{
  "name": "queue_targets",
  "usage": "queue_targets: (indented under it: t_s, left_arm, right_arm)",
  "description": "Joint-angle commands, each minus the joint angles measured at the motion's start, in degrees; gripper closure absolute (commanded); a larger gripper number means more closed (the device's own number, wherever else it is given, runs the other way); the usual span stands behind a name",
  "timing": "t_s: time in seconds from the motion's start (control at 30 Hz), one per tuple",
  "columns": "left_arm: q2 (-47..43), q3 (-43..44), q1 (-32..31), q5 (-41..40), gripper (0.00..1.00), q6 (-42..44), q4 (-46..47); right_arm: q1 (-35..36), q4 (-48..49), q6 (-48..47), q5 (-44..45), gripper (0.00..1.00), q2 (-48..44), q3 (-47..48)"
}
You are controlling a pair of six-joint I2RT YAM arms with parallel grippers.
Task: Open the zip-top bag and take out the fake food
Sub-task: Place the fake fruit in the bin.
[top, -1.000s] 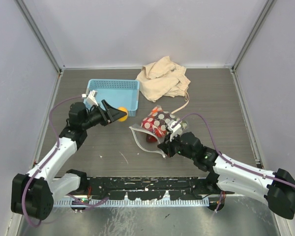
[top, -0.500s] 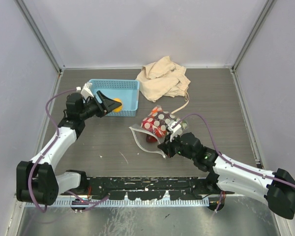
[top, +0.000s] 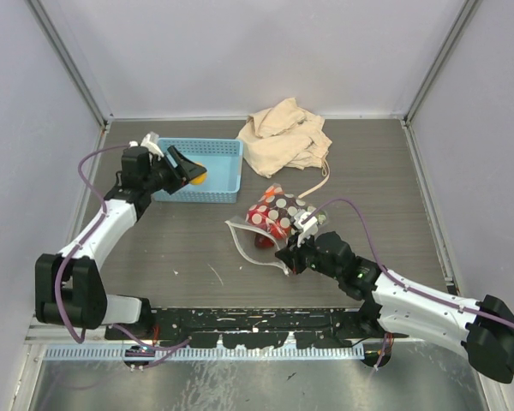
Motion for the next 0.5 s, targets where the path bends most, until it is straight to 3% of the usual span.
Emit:
queue_targets:
  t_s: [0.0, 0.47]
  left_arm:
    - [3.0, 5.2, 0.4, -5.8, 0.85, 1.3, -4.3]
    - [12.9, 15.8, 0.5, -20.0, 0.85, 4.0, -17.1]
  right_arm:
    - [0.2, 3.4, 0.7, 1.5, 0.99, -1.9, 0.6]
    - [0.2, 3.8, 1.4, 2.5, 0.99, -2.9, 0.8]
